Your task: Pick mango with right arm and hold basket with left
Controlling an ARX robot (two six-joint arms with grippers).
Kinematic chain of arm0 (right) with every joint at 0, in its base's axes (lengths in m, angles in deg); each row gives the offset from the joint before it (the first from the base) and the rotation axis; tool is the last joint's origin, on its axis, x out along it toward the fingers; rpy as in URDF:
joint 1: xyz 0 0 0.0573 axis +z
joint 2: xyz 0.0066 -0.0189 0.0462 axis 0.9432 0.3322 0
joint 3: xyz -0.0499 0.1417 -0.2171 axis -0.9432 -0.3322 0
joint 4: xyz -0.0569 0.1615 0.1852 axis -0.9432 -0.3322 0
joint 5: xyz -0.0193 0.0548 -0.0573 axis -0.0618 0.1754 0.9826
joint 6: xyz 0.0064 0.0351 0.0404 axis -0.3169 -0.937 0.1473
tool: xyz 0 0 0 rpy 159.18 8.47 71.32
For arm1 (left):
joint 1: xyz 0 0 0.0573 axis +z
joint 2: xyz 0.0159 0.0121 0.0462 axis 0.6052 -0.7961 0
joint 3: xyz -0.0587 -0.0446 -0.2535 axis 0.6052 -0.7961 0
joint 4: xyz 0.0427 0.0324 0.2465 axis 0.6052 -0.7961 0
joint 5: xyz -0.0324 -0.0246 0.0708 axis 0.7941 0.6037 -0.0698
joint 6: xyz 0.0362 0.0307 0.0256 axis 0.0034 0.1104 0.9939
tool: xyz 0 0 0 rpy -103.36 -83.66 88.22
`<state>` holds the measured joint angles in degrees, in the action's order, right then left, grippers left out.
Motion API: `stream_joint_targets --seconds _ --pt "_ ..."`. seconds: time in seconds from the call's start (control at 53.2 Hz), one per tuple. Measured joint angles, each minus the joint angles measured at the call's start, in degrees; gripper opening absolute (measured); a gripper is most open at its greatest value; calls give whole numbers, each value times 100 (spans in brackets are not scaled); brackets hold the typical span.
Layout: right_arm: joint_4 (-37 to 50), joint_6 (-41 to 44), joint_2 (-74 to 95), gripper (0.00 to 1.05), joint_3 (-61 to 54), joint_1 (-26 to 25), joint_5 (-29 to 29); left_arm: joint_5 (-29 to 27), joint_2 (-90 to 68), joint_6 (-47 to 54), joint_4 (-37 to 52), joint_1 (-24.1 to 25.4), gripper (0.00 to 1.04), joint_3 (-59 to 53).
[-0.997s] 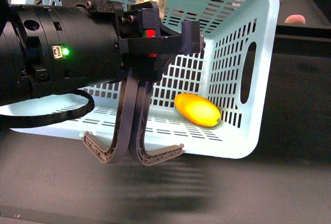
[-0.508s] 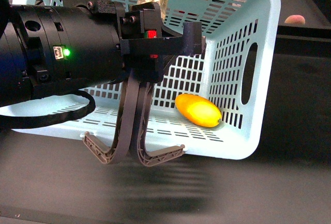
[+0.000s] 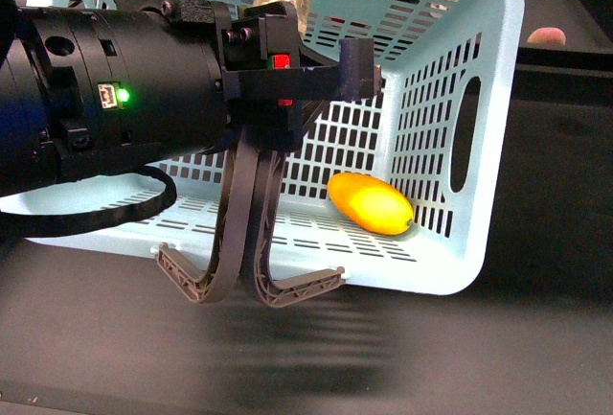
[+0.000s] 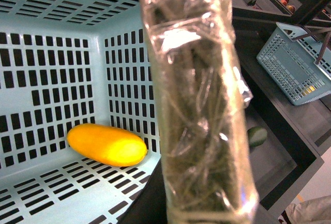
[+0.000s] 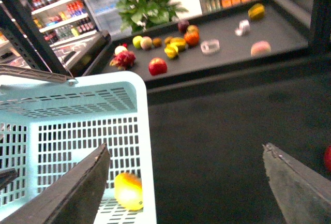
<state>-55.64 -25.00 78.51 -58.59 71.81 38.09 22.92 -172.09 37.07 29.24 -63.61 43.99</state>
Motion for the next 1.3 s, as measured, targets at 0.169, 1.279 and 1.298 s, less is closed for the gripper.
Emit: stream_joint_targets --seconds 0.169,1.279,1.298 --pt "46 787 -315 53 -155 -98 -28 -2 0 -13 0 2 8 0" --pt "-1598 1056 -2288 2 -479 -109 -55 -2 0 4 0 2 8 0" --pt "-1598 1056 -2288 2 -479 -109 -57 -2 0 4 0 0 8 0"
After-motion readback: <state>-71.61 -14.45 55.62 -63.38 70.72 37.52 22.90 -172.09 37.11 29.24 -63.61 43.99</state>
